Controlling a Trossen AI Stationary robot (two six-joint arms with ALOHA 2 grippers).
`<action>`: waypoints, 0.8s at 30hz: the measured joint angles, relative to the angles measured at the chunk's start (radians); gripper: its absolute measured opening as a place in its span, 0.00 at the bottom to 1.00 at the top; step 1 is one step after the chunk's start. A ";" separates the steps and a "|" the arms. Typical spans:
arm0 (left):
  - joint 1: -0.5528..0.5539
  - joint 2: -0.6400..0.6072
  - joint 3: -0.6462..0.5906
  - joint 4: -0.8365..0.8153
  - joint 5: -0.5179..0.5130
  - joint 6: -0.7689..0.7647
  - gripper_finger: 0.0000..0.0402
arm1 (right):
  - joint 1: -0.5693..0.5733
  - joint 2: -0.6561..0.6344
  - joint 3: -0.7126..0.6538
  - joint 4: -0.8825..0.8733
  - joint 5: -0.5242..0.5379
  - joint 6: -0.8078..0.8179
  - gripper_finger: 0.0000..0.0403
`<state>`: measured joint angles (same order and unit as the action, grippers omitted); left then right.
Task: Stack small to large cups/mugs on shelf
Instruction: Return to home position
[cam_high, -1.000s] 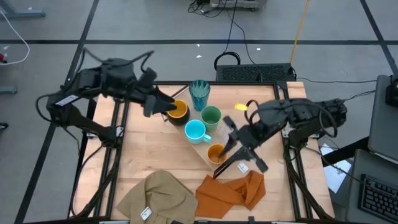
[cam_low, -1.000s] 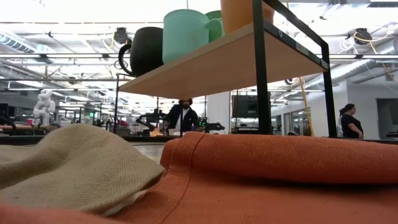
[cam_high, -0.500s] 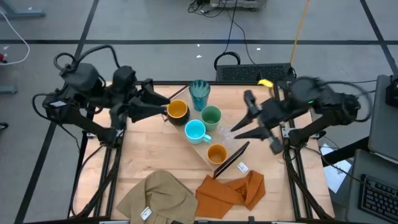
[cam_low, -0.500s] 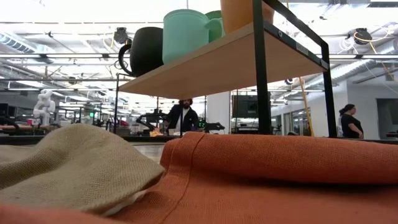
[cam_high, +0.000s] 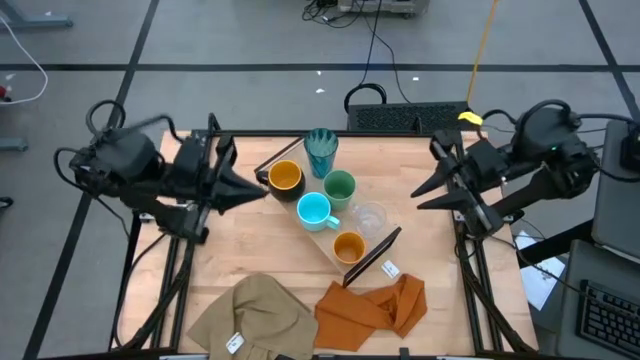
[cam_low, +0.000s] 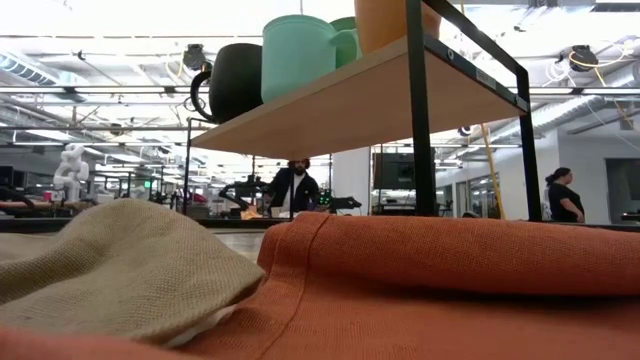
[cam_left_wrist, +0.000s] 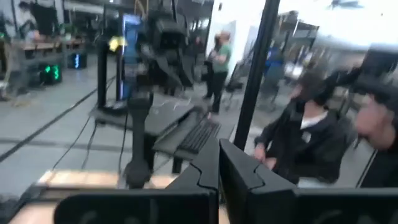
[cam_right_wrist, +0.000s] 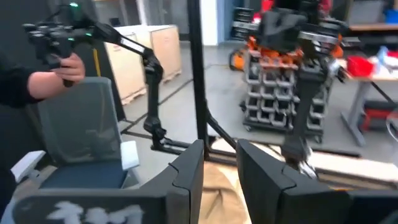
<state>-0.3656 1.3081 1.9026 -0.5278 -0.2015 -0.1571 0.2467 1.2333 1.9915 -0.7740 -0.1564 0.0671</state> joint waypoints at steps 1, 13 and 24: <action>-0.018 -0.001 0.000 -0.029 -0.024 0.001 0.02 | 0.005 -0.006 0.000 -0.019 0.020 0.010 0.21; -0.120 0.021 -0.001 -0.281 -0.081 -0.110 0.09 | 0.029 -0.156 -0.302 -0.051 0.061 0.217 0.21; -0.143 0.073 -0.045 -0.176 -0.076 0.142 0.10 | -0.050 -0.378 -0.836 0.023 0.232 0.308 0.21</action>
<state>-0.5081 1.3809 1.8578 -0.7040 -0.2771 -0.0146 0.1963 0.8549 1.1556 -0.7515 0.0760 0.3752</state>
